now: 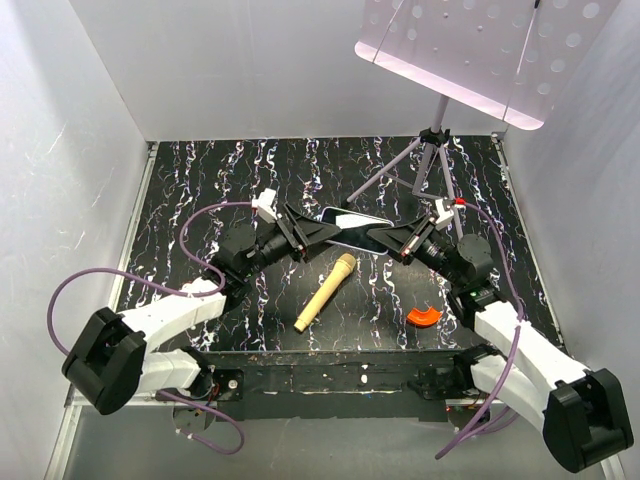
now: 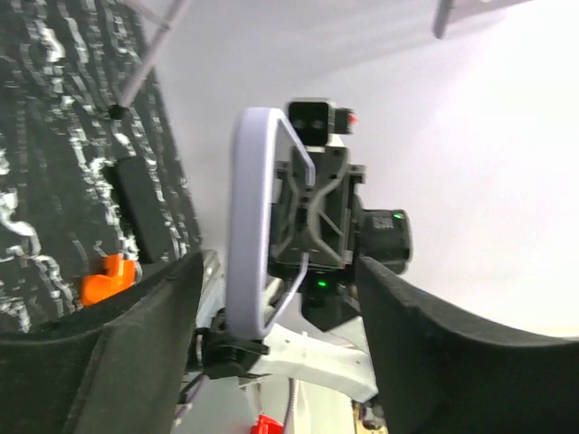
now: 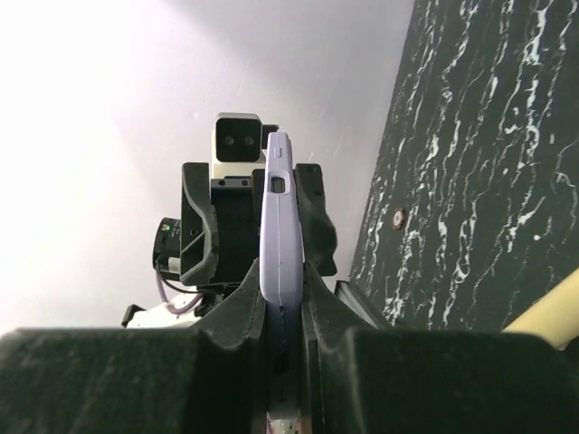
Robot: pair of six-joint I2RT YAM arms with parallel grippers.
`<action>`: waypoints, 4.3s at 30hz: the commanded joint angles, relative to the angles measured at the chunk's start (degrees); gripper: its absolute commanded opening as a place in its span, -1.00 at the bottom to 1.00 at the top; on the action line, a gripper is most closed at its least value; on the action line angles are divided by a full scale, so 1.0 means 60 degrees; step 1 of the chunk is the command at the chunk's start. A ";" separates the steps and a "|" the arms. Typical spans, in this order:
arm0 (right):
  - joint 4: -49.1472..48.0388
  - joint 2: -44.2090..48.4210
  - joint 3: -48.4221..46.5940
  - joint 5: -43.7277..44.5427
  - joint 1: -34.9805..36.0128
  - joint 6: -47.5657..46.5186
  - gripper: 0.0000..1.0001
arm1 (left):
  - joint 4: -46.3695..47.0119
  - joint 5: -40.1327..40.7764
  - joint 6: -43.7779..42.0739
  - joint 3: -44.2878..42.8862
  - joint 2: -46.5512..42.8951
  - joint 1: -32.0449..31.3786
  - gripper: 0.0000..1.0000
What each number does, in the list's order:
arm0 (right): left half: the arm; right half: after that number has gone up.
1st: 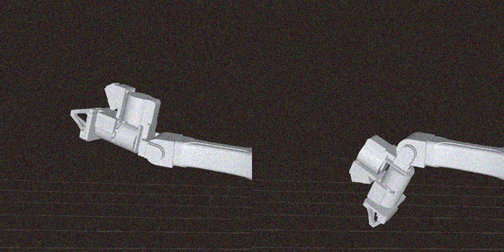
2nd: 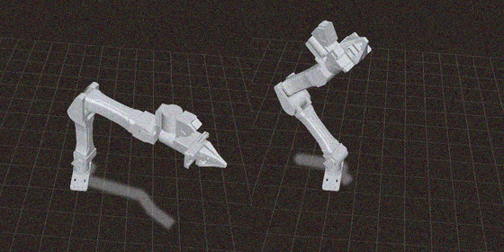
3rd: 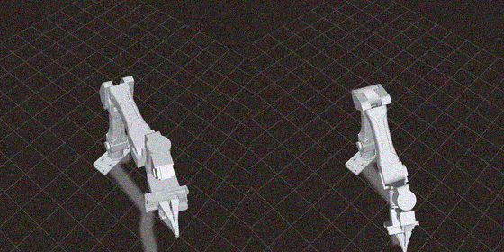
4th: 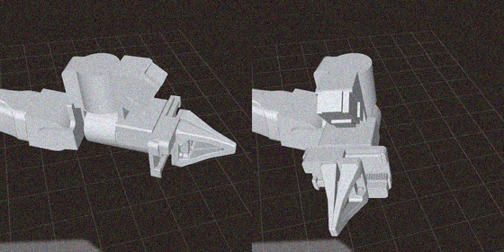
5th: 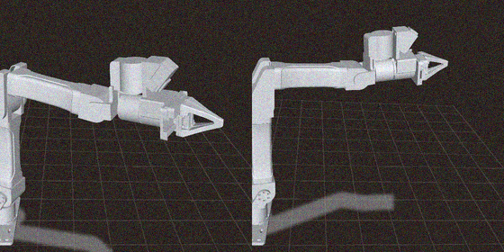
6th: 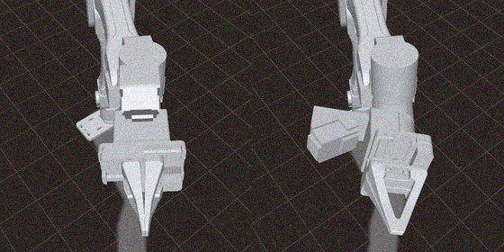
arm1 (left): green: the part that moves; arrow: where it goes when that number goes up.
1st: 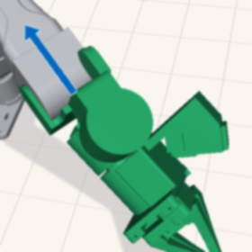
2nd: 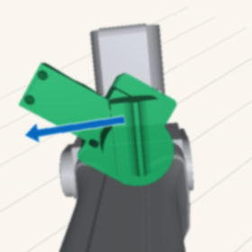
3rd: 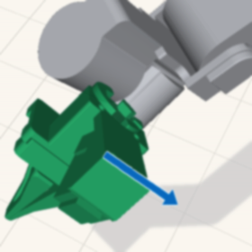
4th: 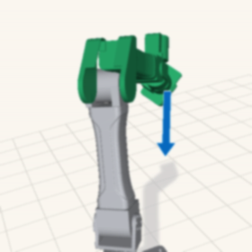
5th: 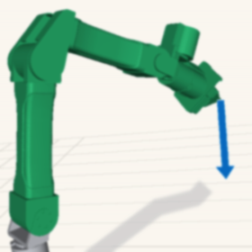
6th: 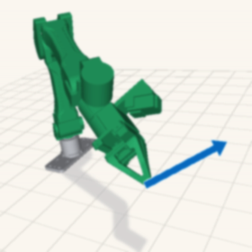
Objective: Take the phone out of the phone case
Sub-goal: Pick up the phone at the center of the board.
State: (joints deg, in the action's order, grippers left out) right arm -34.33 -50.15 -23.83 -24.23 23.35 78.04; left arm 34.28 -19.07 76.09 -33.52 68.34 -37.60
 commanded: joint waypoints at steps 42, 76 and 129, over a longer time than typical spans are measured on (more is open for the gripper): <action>0.5943 -0.1133 -0.3528 -0.5704 0.1570 -0.6944 0.18 | -0.5187 -0.8337 -0.4891 -0.3599 0.0432 0.1536 -1.00; -0.1604 -0.1544 -0.0686 -0.2437 0.2582 -0.2445 -0.97 | 0.0396 -0.3326 -0.0011 -0.0361 0.0052 0.0906 -0.62; 0.4990 -0.2144 -0.5051 -0.6099 0.0107 -0.5186 -0.07 | -0.1011 -0.6225 -0.2545 -0.1532 -0.0168 -0.0149 -1.00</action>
State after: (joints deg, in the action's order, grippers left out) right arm -2.70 -63.13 -52.03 -58.19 23.86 48.03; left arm 29.76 -54.11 64.10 -39.05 68.64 -38.44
